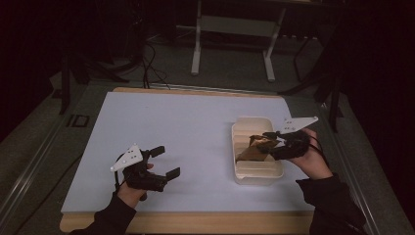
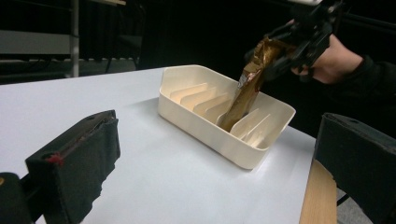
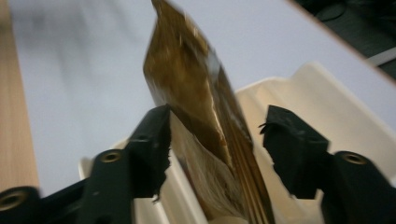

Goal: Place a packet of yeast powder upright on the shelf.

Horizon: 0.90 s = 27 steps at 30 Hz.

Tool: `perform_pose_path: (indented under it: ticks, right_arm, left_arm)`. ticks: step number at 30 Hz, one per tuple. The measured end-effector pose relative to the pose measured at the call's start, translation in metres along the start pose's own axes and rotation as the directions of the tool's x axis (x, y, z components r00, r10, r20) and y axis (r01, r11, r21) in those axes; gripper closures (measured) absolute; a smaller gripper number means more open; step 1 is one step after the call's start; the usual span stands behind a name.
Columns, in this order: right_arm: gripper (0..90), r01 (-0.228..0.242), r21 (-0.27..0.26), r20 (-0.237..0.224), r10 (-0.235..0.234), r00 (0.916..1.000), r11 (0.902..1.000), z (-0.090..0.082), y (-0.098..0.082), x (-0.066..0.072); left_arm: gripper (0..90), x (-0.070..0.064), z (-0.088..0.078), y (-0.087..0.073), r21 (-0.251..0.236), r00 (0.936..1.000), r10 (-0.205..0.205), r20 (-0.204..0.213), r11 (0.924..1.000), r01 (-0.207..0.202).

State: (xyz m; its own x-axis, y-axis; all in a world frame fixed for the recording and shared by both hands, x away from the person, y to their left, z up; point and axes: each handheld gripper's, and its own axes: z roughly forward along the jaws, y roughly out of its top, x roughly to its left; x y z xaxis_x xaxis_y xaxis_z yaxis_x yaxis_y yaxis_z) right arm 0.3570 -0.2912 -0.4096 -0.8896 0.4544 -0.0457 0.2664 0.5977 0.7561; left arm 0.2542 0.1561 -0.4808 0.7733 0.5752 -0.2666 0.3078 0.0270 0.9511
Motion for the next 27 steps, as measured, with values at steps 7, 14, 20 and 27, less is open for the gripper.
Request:
perform_pose_path:
  ticks: [7,14,20,27]
  right_arm:
    - [35.4,-0.017,-0.105,0.031,0.021,0.9993,0.9943,-0.02,0.018,0.006]
    - [35.3,-0.043,-0.195,0.034,0.051,0.9981,0.9799,-0.03,0.035,0.02]
    - [33.9,-0.05,-0.222,0.009,0.053,0.9985,0.9737,-0.028,0.044,0.04]
    - [33.2,-0.039,-0.229,-0.001,0.04,0.9992,0.9726,-0.02,0.048,0.06]
  left_arm:
    - [0.8,-0.001,0.001,-0.001,0.01,0.9999,0.012,-0.001,0.9999,-0.012]
    - [0.8,0.0,0.0,-0.001,0.012,0.9999,0.013,-0.003,0.9998,-0.013]
    - [0.8,-0.001,0.0,-0.001,0.01,0.9998,0.021,-0.003,0.9997,-0.021]
    - [0.8,-0.002,0.0,-0.001,0.009,0.9997,0.024,-0.002,0.9997,-0.024]
